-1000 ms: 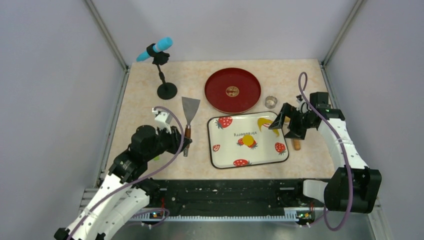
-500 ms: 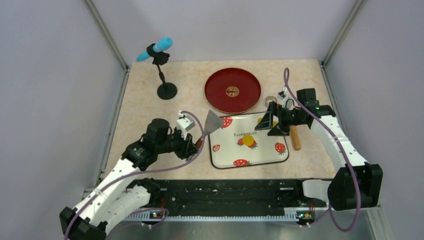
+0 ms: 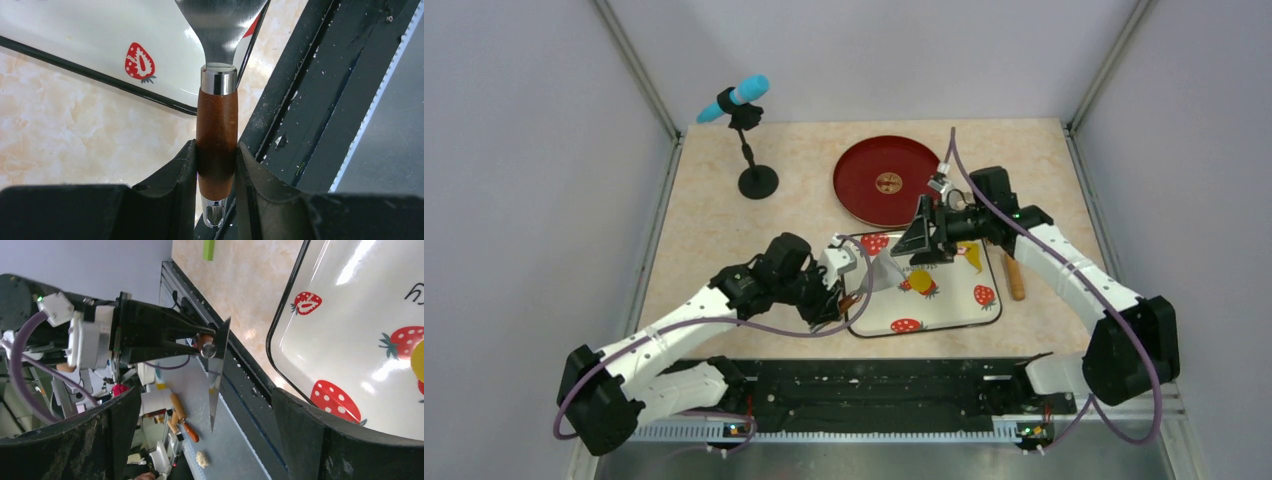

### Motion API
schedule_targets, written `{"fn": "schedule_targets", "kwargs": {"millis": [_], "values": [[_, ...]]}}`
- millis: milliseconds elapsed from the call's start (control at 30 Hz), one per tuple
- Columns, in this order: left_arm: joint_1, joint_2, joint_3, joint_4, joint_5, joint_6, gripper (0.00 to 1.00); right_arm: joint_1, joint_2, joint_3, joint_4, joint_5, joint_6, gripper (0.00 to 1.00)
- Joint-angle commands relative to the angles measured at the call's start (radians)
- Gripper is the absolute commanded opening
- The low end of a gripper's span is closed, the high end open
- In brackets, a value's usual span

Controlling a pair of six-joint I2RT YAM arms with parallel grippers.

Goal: Roll out the dumpling wrappers from the dough

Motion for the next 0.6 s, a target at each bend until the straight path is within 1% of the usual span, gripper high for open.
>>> {"fn": "schedule_targets", "kwargs": {"millis": [0,200,267,367,567], "values": [[-0.051,0.001,0.057,0.051,-0.046,0.009,0.00,0.072,0.067,0.038,0.076,0.068,0.044,0.99],[-0.090,-0.006,0.058,0.065,-0.102,-0.028,0.00,0.104,0.153,0.046,-0.018,0.167,-0.023,0.98],[-0.095,-0.011,0.062,0.067,-0.122,-0.040,0.00,0.113,0.168,0.043,-0.047,0.177,-0.049,0.97],[-0.097,-0.021,0.066,0.070,-0.142,-0.059,0.00,0.125,0.177,0.033,-0.081,0.207,-0.079,0.93],[-0.098,-0.062,0.057,0.104,-0.157,-0.071,0.00,0.127,0.172,0.008,-0.128,0.279,-0.103,0.89]]}}
